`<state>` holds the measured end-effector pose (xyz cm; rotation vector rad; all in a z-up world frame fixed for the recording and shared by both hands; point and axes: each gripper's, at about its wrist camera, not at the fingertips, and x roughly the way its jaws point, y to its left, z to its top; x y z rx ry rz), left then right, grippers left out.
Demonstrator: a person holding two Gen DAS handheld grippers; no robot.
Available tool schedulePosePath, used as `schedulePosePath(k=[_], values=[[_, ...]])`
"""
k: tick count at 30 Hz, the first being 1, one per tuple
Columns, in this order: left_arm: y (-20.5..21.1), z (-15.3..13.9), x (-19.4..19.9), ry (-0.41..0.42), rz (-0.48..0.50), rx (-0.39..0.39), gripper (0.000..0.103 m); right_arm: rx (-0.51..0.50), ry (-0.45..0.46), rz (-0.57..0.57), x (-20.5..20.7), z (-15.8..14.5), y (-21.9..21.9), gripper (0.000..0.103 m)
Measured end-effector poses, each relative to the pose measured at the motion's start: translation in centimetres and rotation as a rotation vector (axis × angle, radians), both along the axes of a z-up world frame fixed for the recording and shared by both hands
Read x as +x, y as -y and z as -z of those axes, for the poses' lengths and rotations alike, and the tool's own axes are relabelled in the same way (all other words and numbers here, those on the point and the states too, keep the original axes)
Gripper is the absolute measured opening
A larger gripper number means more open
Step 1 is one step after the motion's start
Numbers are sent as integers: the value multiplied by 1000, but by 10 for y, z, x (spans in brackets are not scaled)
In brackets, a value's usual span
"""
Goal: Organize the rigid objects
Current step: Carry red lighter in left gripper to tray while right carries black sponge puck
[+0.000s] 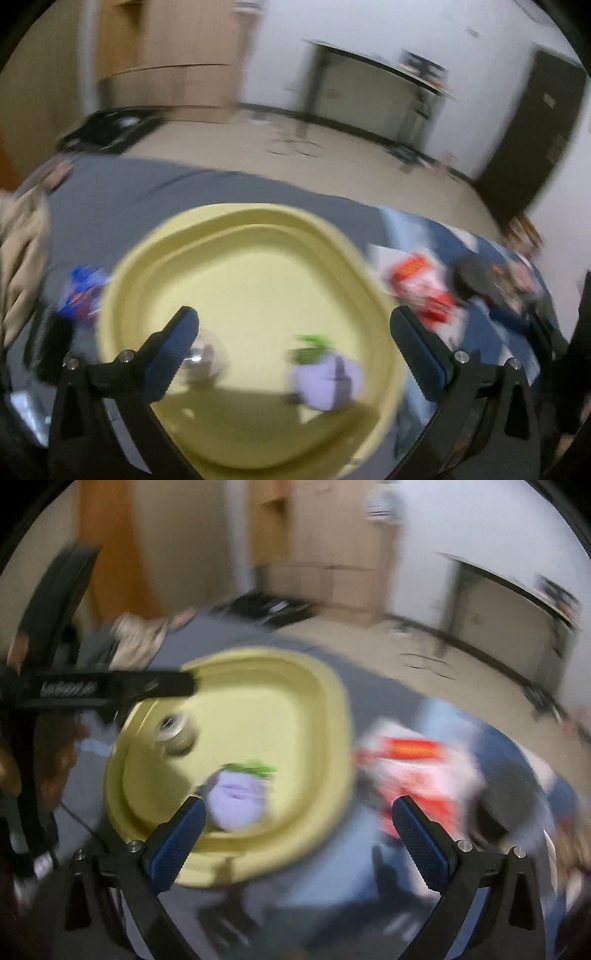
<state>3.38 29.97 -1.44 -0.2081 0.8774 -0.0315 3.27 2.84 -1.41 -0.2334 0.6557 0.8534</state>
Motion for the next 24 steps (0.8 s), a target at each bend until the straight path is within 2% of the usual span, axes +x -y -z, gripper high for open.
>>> schedulePosePath(k=[2, 4, 6, 7, 9, 11, 14, 17, 21, 24], values=[[34, -6, 13, -9, 128, 18, 103, 56, -9, 139, 7, -4, 54, 103], [61, -6, 24, -14, 212, 26, 103, 97, -15, 282, 13, -3, 112, 103], [86, 4, 36, -67, 308, 45, 103, 122, -25, 402, 18, 1, 162, 103], [98, 12, 44, -100, 351, 78, 103, 137, -36, 467, 21, 3, 185, 103], [117, 26, 57, -150, 398, 132, 103, 178, -53, 580, 26, 9, 239, 103], [129, 31, 65, -171, 425, 135, 103, 173, -52, 633, 27, 15, 264, 103], [136, 40, 74, -207, 450, 113, 103, 146, -79, 651, 32, 26, 282, 103], [140, 48, 86, -253, 440, 100, 103, 156, -145, 607, 41, 37, 292, 103], [141, 54, 94, -264, 435, 75, 103, 107, -147, 564, 45, 41, 292, 103], [149, 56, 98, -271, 445, 127, 103, 98, -145, 555, 55, 39, 308, 103]])
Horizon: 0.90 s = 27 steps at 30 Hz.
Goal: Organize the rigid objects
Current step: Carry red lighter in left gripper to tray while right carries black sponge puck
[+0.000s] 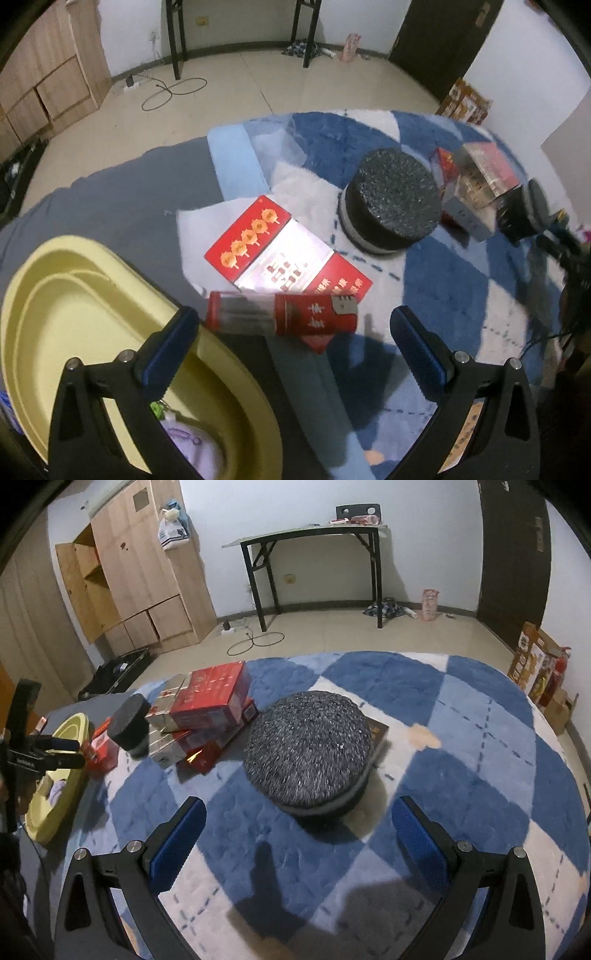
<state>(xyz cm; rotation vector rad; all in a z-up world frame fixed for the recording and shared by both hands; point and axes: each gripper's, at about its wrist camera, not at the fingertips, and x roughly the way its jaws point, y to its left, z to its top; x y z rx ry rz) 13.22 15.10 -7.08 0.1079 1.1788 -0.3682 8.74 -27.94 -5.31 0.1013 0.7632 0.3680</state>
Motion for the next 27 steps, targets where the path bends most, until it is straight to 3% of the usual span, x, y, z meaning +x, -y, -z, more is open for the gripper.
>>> schedulePosePath(k=[3, 7, 10, 13, 15, 19, 24, 27], values=[[7, 4, 3, -22, 16, 5, 103, -1, -19, 28, 18, 5, 14, 103], [11, 10, 1, -17, 30, 30, 100, -25, 31, 2, 21, -5, 12, 103], [10, 11, 0, -14, 23, 21, 89, -48, 45, -14, 24, -5, 5, 100], [13, 9, -1, 26, 24, 39, 83, -60, 33, -19, 28, 0, 1, 87], [14, 10, -1, 24, 27, 30, 83, -75, 33, -22, 29, 0, -1, 73], [14, 6, -5, 50, 19, 25, 83, -63, 22, -8, 32, 2, 4, 69], [-3, -33, -28, 136, -48, -81, 83, -35, 80, 1, 20, -10, 13, 68], [-34, -69, -55, 199, -119, -153, 83, -2, 181, -89, -6, -32, 6, 68]])
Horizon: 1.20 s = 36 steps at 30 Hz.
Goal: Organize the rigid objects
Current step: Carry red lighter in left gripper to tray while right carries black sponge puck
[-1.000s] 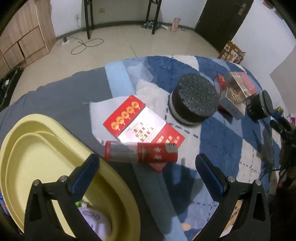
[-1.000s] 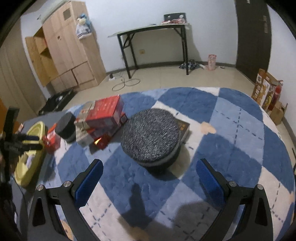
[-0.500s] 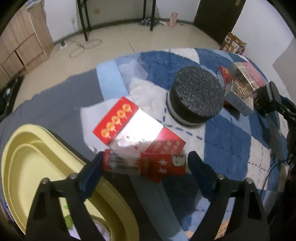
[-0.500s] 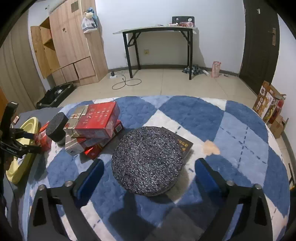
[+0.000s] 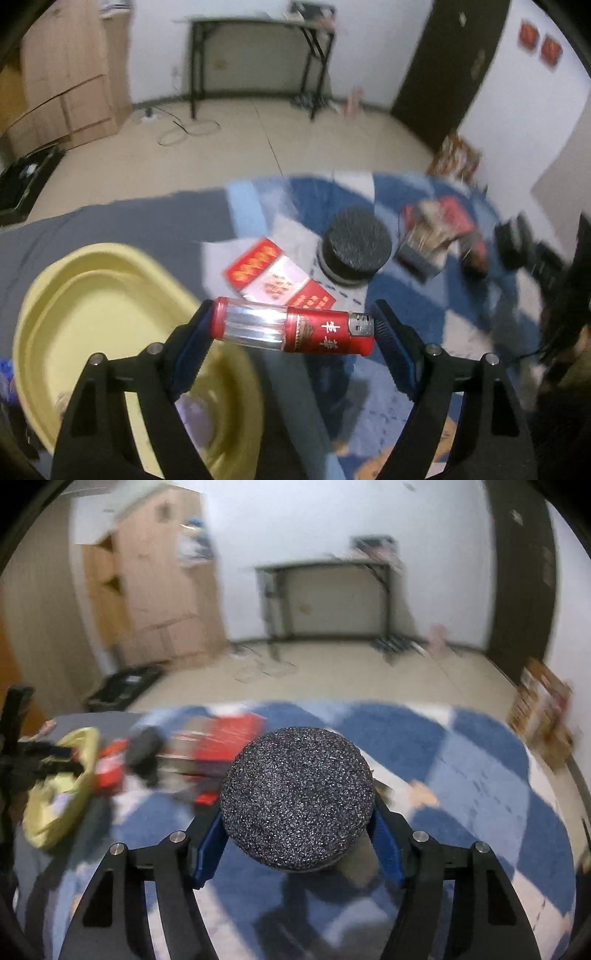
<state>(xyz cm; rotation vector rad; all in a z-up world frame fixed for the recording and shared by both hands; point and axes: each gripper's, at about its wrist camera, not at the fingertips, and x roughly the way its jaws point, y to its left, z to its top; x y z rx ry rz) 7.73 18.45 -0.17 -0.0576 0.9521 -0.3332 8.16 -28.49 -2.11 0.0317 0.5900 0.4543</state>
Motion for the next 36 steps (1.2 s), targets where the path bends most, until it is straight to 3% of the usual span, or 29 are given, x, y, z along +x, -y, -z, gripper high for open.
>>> schedulePosePath(k=[3, 6, 10, 14, 17, 25, 32, 34, 36], values=[[-46, -26, -19, 35, -96, 7, 83, -33, 96, -169, -25, -19, -35, 68], [-105, -33, -22, 31, -258, 19, 83, 13, 110, -314, -36, -35, -85, 68], [-153, -5, -5, -45, -427, 10, 83, -6, 98, -512, -44, -51, -190, 68], [-167, 34, 21, -130, -450, 60, 83, -100, 24, -670, -45, -45, -294, 68], [-185, 59, 36, -209, -485, 44, 83, -188, -6, -758, -52, -33, -356, 68], [-200, 90, 42, -279, -535, -16, 83, -319, -117, -744, -37, 8, -427, 68], [-198, 93, 45, -274, -523, -21, 84, -340, -144, -735, -28, 19, -439, 70], [-199, 85, 41, -256, -542, -35, 90, -352, -154, -739, -29, 22, -442, 78], [-195, 70, 33, -208, -536, -54, 96, -330, -128, -742, -33, 19, -435, 95]])
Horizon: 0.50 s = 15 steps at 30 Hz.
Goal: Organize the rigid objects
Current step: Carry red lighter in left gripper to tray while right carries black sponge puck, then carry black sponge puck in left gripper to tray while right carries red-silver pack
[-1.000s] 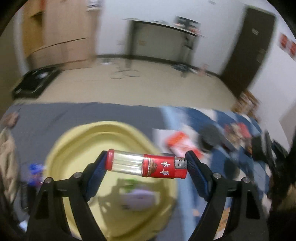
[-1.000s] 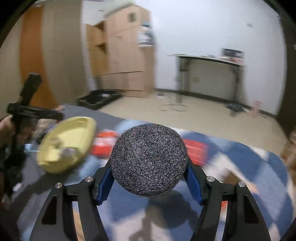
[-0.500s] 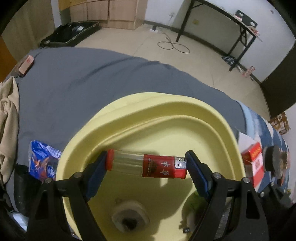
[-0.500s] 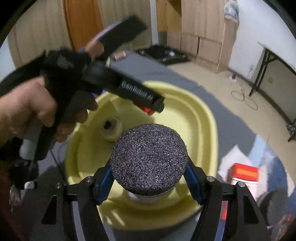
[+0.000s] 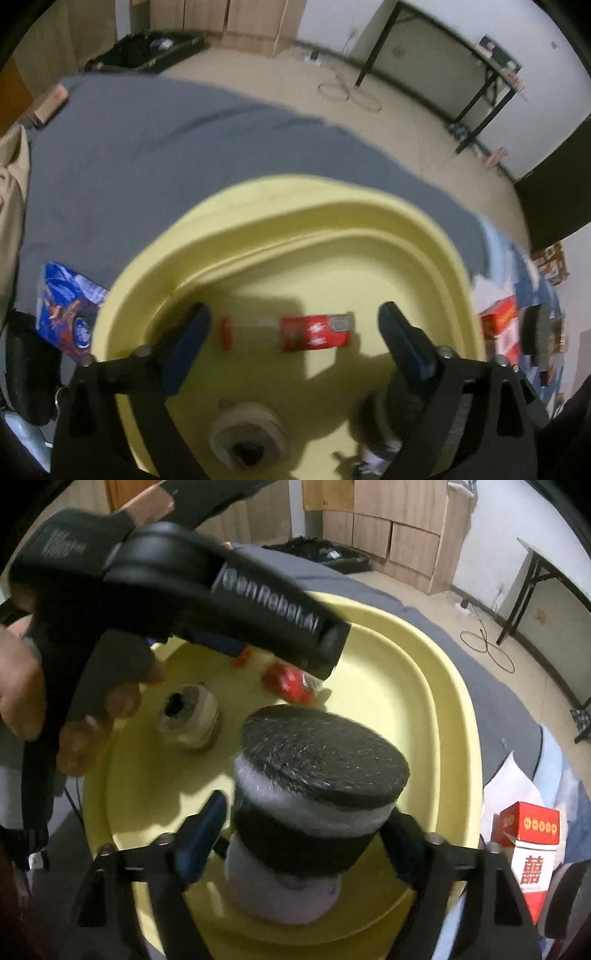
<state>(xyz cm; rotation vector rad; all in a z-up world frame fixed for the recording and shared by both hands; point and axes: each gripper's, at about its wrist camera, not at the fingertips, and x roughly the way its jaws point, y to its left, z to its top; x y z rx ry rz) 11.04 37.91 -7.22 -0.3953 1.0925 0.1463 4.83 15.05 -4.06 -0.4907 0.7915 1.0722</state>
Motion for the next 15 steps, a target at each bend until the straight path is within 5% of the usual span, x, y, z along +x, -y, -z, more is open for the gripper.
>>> schedulePosePath(k=[4, 9, 15], values=[[33, -39, -12, 92, 55, -36, 103, 147, 39, 65, -10, -23, 38, 102], [113, -70, -12, 140, 169, -30, 103, 329, 50, 318, -10, -51, 142, 103], [214, -57, -9, 149, 391, 72, 103, 375, 50, 686, 26, -58, 296, 103]])
